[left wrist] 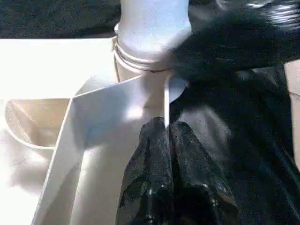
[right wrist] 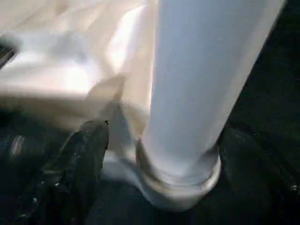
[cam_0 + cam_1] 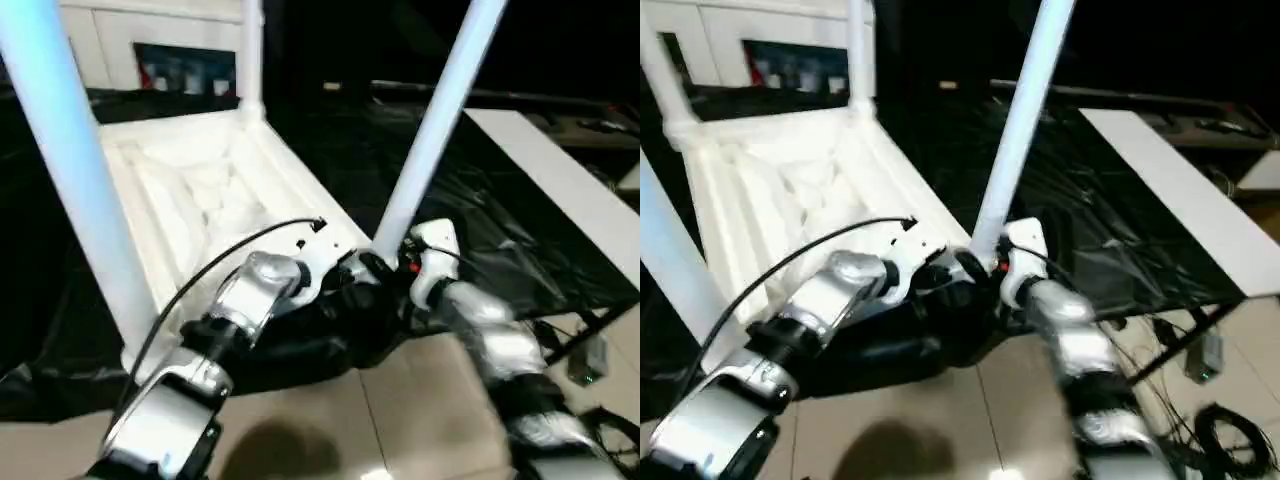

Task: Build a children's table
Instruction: Rotate leg to tighten

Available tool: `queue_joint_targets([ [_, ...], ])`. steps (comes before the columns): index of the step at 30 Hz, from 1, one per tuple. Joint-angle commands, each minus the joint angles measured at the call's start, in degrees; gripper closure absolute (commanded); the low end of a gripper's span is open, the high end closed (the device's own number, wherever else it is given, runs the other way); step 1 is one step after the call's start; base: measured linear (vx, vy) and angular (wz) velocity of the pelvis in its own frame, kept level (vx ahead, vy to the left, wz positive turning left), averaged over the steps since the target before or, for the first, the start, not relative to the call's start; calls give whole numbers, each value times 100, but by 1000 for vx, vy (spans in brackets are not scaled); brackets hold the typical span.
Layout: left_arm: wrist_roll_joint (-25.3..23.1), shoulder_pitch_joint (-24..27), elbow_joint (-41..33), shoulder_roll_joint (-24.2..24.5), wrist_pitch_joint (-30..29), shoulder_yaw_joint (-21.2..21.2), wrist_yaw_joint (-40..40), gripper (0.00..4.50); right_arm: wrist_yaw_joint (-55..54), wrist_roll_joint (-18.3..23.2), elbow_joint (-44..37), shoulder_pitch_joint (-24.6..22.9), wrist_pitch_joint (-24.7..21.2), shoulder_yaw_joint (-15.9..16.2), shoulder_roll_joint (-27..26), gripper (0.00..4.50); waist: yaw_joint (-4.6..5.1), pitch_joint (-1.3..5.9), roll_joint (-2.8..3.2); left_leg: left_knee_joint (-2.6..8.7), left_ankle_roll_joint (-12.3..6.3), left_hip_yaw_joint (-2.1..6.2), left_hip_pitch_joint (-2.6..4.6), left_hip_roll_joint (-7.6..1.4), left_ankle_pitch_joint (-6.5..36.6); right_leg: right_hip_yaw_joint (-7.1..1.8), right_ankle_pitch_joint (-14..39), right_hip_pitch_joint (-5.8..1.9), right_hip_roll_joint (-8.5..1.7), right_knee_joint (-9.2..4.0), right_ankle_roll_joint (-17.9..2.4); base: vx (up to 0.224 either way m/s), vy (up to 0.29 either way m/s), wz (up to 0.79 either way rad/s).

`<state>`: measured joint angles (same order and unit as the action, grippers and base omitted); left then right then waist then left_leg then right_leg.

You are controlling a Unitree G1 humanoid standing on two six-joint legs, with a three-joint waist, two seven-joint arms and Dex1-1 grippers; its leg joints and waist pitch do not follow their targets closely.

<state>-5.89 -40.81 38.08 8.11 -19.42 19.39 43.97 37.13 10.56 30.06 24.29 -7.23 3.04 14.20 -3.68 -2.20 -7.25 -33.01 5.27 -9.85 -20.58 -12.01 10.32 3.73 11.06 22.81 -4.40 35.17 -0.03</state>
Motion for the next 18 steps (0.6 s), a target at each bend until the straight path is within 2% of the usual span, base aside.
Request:
queue_joint_targets([
  [1, 59, 281, -105, 124, -84, 236, 498, 450, 494, -22, -385, -169, -93, 71, 314, 55, -37, 239, 4, 388, -203, 19, -5, -154, 1320, -246, 2111, -213, -372, -568, -604, 0, 0, 0],
  [5, 116, 459, -532, 434, -165, 453, 1113, 450, 961, 59, -826, -452, -190, 62, 672, 55, -53, 259, 2, 376, -240, 7, 2, -170, 1101, -256, 1541, -219, -352, -497, -825, 0, 0, 0],
  [6, 125, 508, -651, 536, -155, 501, 1264, 450, 1065, 86, -984, -536, -230, 87, 755, 55, -61, 255, 49, 382, -231, 13, 0, -161, 1084, -253, 1463, -221, -345, -486, -854, 0, 0, 0],
  [7, 143, 611, -942, 801, -208, 607, 1612, 450, 1254, 209, -1308, -704, -276, 120, 883, 55, -69, 259, 38, 384, -225, 8, 12, -173, 1093, -254, 1366, -225, -349, -483, -884, 0, 0, 0],
  [8, 143, 620, -968, 829, -205, 616, 1644, 450, 1269, 233, -1337, -717, -293, 119, 888, 55, -73, 261, 30, 385, -240, 4, 13, -176, 1088, -258, 1318, -231, -346, -477, -893, 0, 0, 0],
  [11, 169, 724, -1329, 1227, -223, 650, 2055, 450, 1494, 586, -1683, -878, -533, 84, 921, 55, -60, 266, 62, 393, -222, 6, 14, -181, 1032, -254, 1015, -231, -334, -428, -1026, 0, 0, 0],
  [13, 186, 744, -1457, 1373, -234, 616, 2170, 450, 1590, 737, -1743, -907, -617, 40, 878, 55, -57, 269, 66, 381, -194, -5, 34, -181, 1035, -257, 935, -217, -332, -420, -1081, 0, 0, 0],
  [15, 188, 741, -1526, 1479, -195, 587, 2242, 450, 1661, 813, -1770, -913, -652, 26, 849, 55, -66, 268, 63, 384, -184, -5, 24, -177, 1019, -258, 896, -232, -338, -410, -1102, 0, 0, 0],
  [18, 177, 733, -1642, 1613, -164, 540, 2255, 450, 1716, 839, -1844, -940, -736, -2, 834, 55, -69, 256, 47, 387, -131, -9, 20, -168, 1050, -258, 1038, -231, -342, -422, -1049, 0, 0, 0],
])
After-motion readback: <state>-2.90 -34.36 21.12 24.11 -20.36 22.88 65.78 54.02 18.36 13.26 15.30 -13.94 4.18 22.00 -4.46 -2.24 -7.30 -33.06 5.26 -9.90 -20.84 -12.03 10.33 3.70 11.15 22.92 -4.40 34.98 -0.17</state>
